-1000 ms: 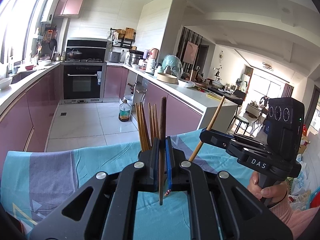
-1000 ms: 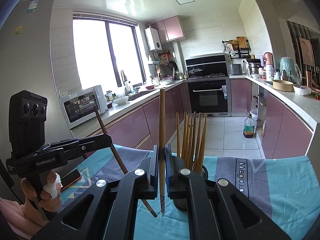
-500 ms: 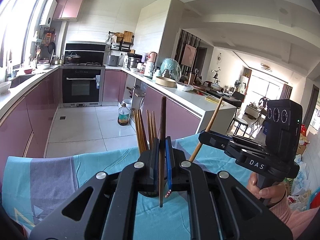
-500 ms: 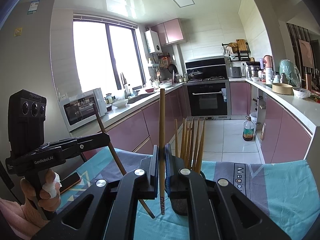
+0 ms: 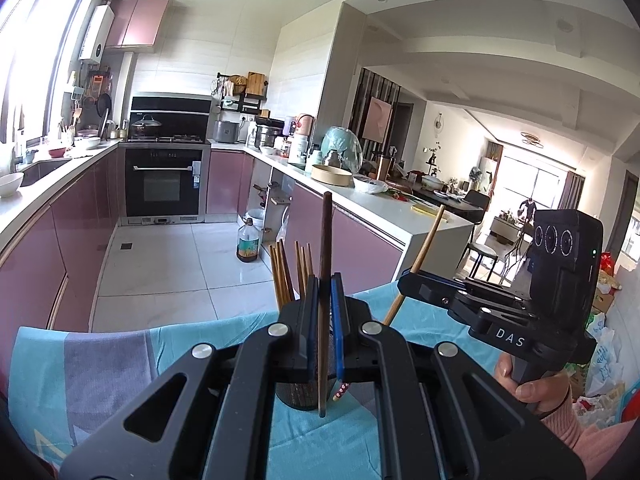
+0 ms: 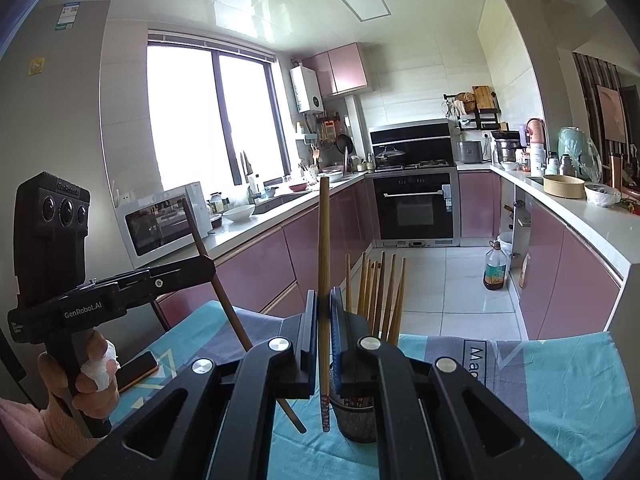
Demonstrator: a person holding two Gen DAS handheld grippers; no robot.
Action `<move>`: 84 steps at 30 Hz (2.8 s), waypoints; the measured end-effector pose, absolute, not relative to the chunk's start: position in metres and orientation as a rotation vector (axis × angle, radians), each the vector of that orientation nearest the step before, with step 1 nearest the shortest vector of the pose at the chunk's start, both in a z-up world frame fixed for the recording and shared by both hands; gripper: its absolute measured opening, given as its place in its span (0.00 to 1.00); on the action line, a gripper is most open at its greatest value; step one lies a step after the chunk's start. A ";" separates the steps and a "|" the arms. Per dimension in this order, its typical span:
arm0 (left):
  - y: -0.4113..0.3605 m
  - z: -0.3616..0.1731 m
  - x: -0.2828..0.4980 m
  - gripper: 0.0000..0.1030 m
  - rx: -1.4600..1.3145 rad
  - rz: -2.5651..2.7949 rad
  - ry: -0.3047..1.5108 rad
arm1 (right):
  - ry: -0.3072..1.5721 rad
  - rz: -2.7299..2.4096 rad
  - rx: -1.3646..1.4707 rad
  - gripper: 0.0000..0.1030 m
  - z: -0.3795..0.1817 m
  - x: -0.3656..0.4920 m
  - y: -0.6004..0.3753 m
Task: Organize utensils
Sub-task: 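Lower the chopstick into the mesh cup with the right tool while the left tool lowers its own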
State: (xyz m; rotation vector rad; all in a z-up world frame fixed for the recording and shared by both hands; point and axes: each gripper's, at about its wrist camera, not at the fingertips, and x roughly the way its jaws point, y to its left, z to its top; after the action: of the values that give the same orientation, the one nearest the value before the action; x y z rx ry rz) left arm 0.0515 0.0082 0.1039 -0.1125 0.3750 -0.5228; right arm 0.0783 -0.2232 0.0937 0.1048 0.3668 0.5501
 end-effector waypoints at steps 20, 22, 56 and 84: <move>0.011 0.116 0.054 0.07 -0.126 -0.524 0.361 | 0.357 0.553 0.095 0.05 0.101 0.084 -0.223; 0.010 0.118 0.053 0.07 -0.127 -0.523 0.356 | 0.357 0.552 0.094 0.05 0.102 0.084 -0.223; 0.016 0.135 0.065 0.07 -0.130 -0.527 0.340 | 0.351 0.529 0.108 0.05 0.108 0.103 -0.236; 0.016 0.133 0.069 0.07 -0.130 -0.510 0.402 | 0.420 0.506 0.110 0.05 0.087 0.127 -0.231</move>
State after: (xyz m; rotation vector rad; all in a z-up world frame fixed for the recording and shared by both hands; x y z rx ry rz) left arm 0.0688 0.0161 0.1326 -0.1298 0.4020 -0.5100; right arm 0.1272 -0.2313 0.0871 0.1104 0.4204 0.5062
